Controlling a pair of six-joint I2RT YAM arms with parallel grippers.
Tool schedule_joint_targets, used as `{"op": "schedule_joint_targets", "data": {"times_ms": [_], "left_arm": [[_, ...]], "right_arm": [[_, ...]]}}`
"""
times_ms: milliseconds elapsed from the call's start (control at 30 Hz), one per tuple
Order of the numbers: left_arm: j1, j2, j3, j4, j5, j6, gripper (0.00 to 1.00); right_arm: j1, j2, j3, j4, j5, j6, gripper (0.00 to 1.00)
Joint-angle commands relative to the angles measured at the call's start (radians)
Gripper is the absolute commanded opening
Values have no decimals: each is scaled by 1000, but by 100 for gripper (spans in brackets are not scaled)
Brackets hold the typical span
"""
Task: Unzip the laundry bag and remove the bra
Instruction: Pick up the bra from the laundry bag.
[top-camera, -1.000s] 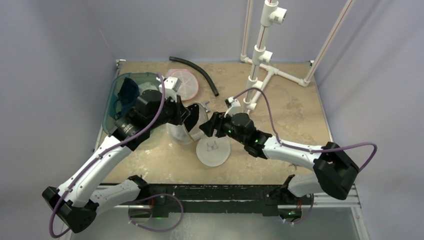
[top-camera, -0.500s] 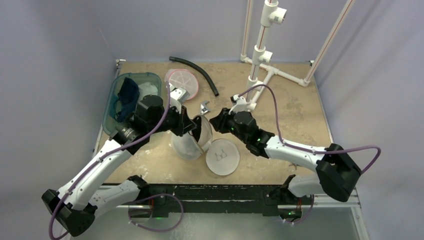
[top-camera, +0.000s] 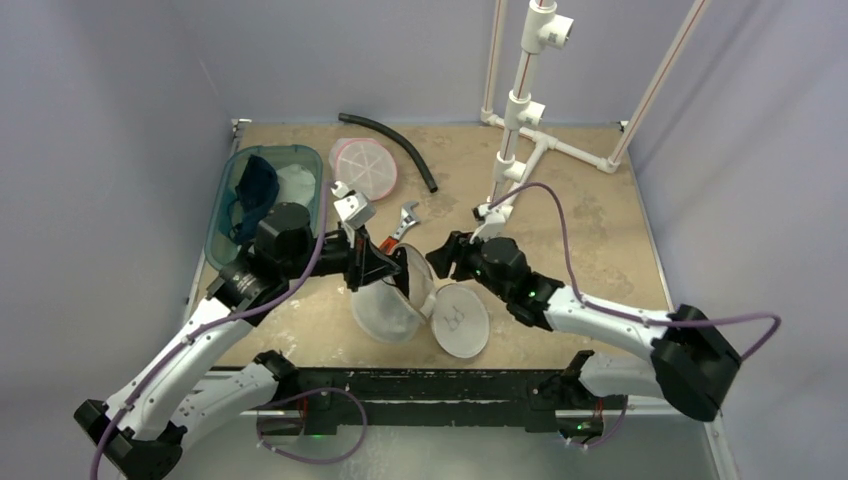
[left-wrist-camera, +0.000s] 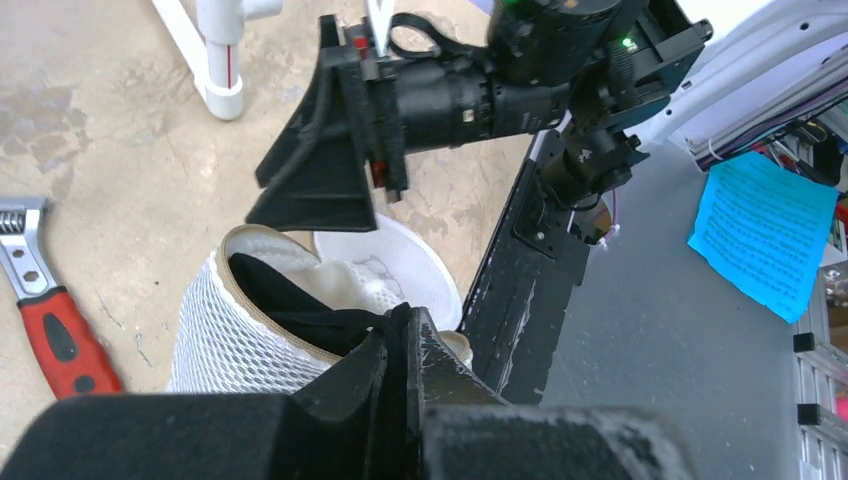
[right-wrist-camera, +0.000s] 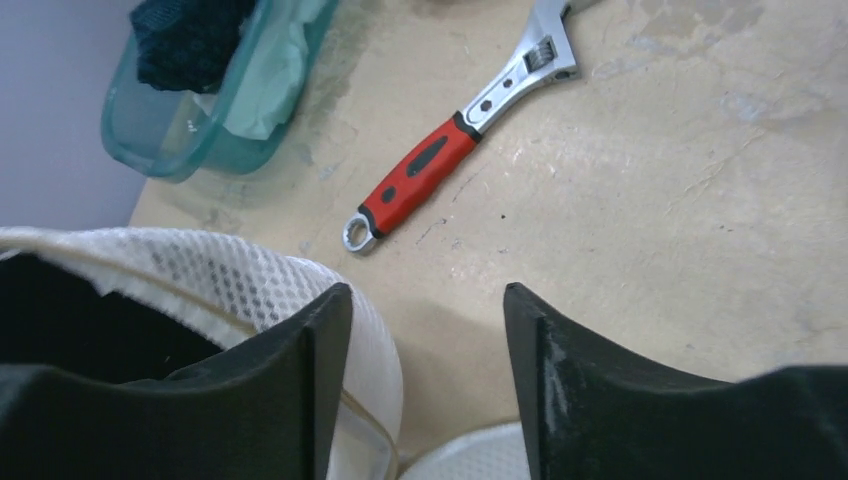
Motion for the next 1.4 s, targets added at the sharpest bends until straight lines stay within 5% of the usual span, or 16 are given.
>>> {"op": "schedule_joint_targets", "data": {"times_ms": [0, 167, 267, 833, 1133, 1367], "left_arm": [[-3, -37, 1, 55, 26, 73, 0], [-3, -52, -16, 47, 65, 124, 0], [-3, -68, -44, 60, 109, 164, 0], [-3, -17, -179, 306, 315, 116, 0], [-3, -49, -186, 360, 329, 102, 0], [-3, -92, -172, 466, 352, 36, 0]], "right_arm": [[-2, -174, -47, 34, -17, -78, 65], [-3, -343, -100, 9, -60, -134, 73], [-4, -405, -126, 59, -214, -166, 75], [-4, -28, -66, 230, -454, -207, 55], [-5, 109, -64, 271, -363, -133, 0], [-4, 115, -53, 97, -36, -15, 0]]}}
